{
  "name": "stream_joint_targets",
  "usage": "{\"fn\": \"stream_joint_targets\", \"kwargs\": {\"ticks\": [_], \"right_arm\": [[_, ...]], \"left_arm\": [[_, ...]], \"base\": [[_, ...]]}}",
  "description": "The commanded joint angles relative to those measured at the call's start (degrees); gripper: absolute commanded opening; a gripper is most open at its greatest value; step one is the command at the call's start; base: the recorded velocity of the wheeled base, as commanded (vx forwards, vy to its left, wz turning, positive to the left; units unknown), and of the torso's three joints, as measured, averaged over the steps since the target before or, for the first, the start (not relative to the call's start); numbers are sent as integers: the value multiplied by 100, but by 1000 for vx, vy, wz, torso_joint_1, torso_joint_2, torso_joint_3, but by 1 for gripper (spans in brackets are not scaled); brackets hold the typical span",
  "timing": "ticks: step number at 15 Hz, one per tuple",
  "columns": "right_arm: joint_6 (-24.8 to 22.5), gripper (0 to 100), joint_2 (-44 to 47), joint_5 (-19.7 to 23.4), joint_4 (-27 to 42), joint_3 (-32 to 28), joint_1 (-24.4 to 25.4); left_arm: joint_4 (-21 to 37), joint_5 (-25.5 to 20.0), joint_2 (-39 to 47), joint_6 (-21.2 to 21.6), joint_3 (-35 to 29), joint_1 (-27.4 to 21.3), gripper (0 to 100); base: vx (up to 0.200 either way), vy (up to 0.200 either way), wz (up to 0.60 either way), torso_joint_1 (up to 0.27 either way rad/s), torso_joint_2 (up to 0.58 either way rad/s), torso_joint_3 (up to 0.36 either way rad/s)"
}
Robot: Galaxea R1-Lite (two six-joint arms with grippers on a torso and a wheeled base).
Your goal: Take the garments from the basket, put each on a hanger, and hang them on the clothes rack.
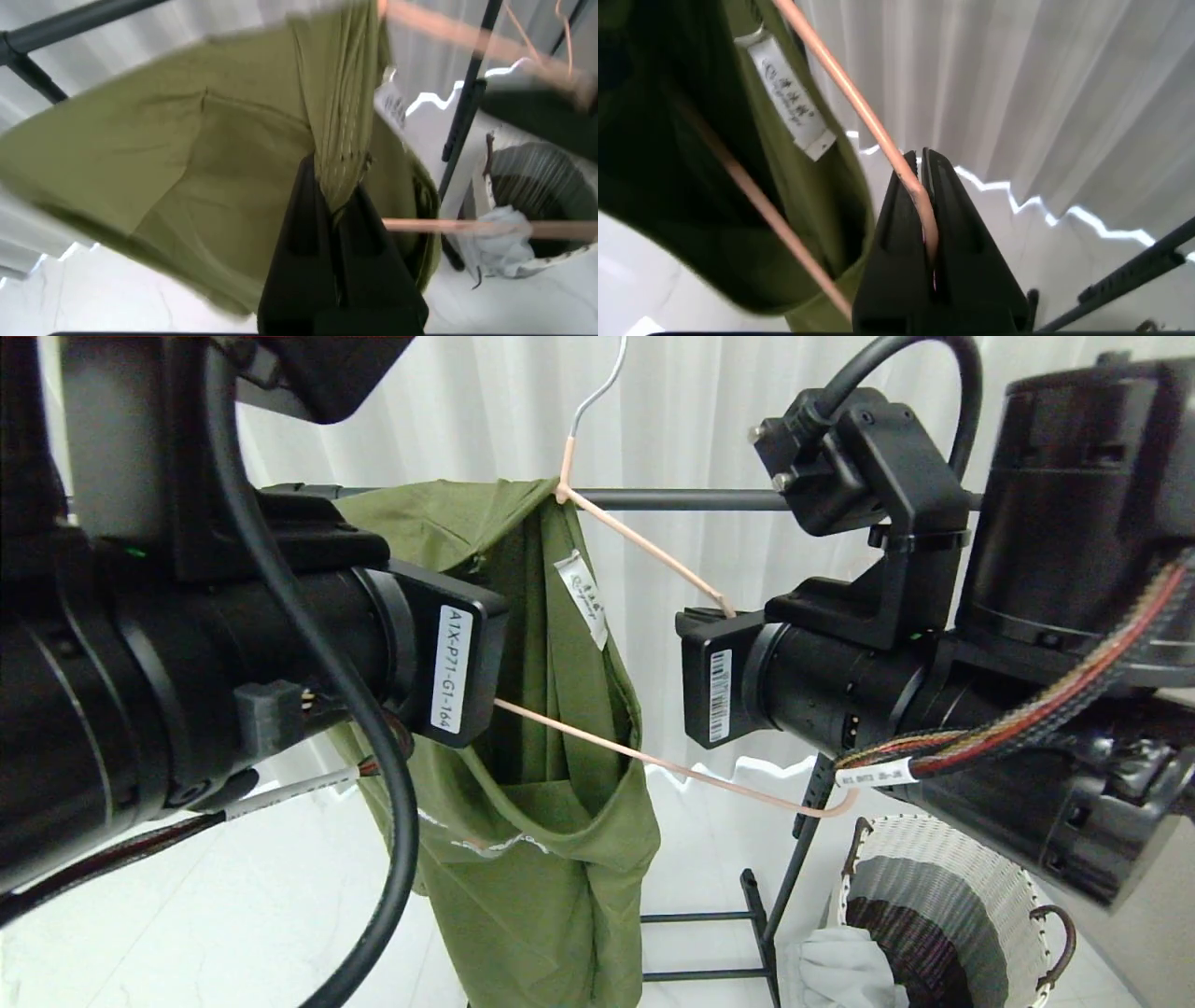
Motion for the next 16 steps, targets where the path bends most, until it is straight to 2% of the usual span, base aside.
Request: {"fn": "stream_joint_targets", "kwargs": {"ticks": [1, 6, 7, 11, 12, 14, 16], "right_arm": [[-108, 0, -118, 1, -95, 118, -7], [-477, 0, -171, -7, -517, 162, 1], [-539, 0, -171, -7, -622, 162, -7], [-846, 0, -267, 1, -1273, 513, -113], [-969, 0, -373, 10, -1387, 707, -148], [-1075, 0, -584, 28, -1449, 1058, -148], [-1127, 0, -724, 28, -1457, 1260, -148]], "left_arm": [[6, 5, -111, 2, 71, 0, 0], [6, -4, -102, 2, 115, -27, 0], [6, -4, -102, 2, 106, -27, 100], [6, -4, -436, 37, 405, 8, 100], [6, -4, -674, 222, 546, 8, 100], [6, -56, -1096, 951, 651, 237, 100], [6, -469, -1351, 1637, 634, 553, 100]], "base": [[0, 0, 0, 0, 0, 0], [0, 0, 0, 0, 0, 0], [0, 0, 0, 0, 0, 0], [0, 0, 0, 0, 0, 0], [0, 0, 0, 0, 0, 0], [0, 0, 0, 0, 0, 0], [0, 0, 0, 0, 0, 0]]}}
